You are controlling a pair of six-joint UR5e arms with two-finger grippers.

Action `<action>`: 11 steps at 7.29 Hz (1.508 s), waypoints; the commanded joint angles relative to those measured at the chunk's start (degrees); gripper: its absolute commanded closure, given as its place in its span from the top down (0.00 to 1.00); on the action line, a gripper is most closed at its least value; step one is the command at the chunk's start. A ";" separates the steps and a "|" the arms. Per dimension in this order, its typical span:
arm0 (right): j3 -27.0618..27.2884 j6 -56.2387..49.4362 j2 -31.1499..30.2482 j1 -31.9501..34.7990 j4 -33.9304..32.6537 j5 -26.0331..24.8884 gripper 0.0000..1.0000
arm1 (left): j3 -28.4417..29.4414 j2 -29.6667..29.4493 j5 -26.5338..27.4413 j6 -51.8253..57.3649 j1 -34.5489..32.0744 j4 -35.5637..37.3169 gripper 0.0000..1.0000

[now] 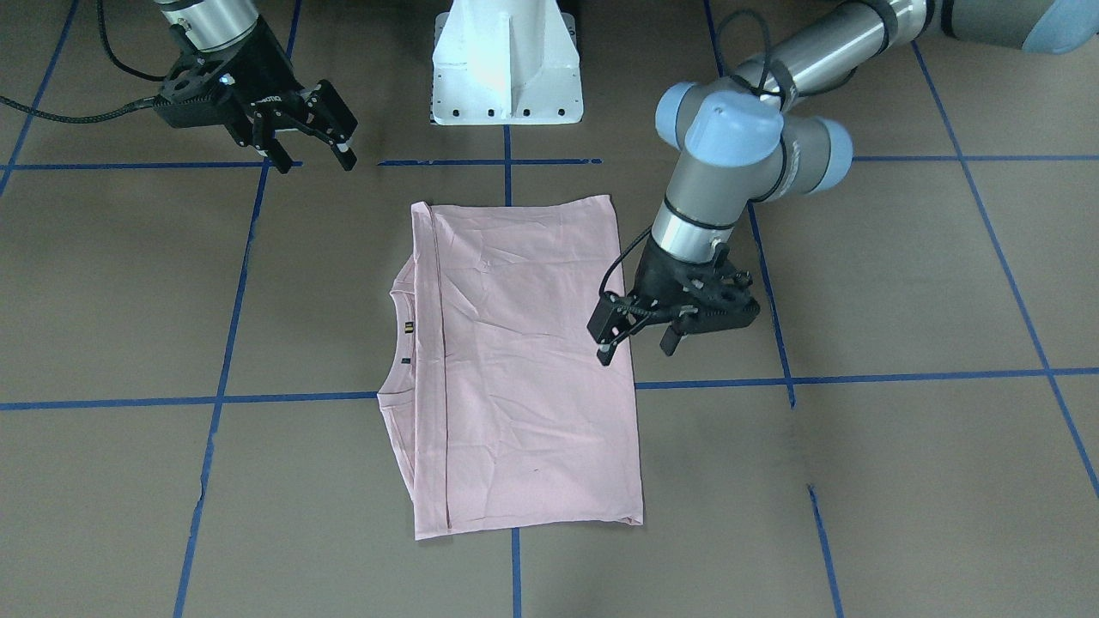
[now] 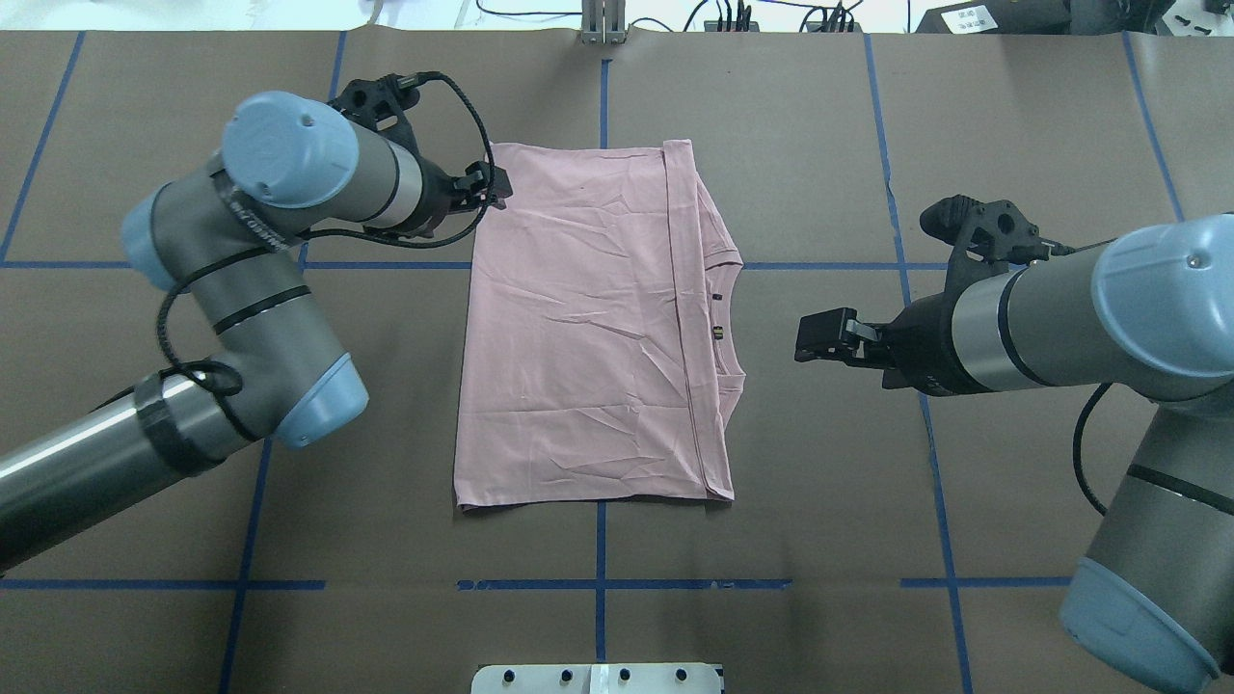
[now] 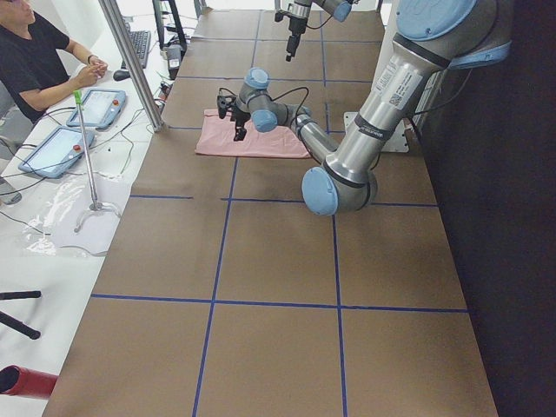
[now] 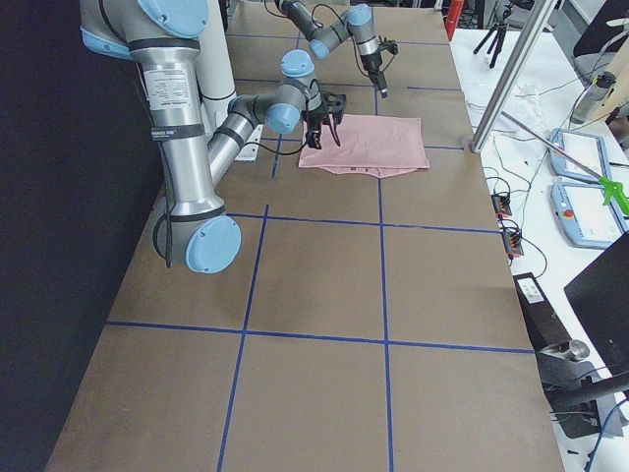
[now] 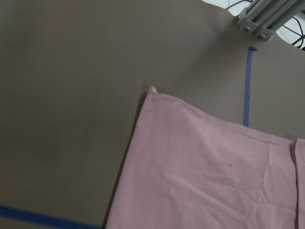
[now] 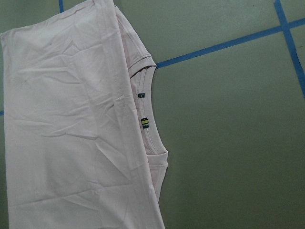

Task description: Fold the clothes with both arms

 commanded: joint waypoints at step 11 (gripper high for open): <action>-7.49 -11.21 10.24 1.18 -15.35 2.96 1.00 | -8.87 5.06 9.07 -31.42 24.68 22.69 1.00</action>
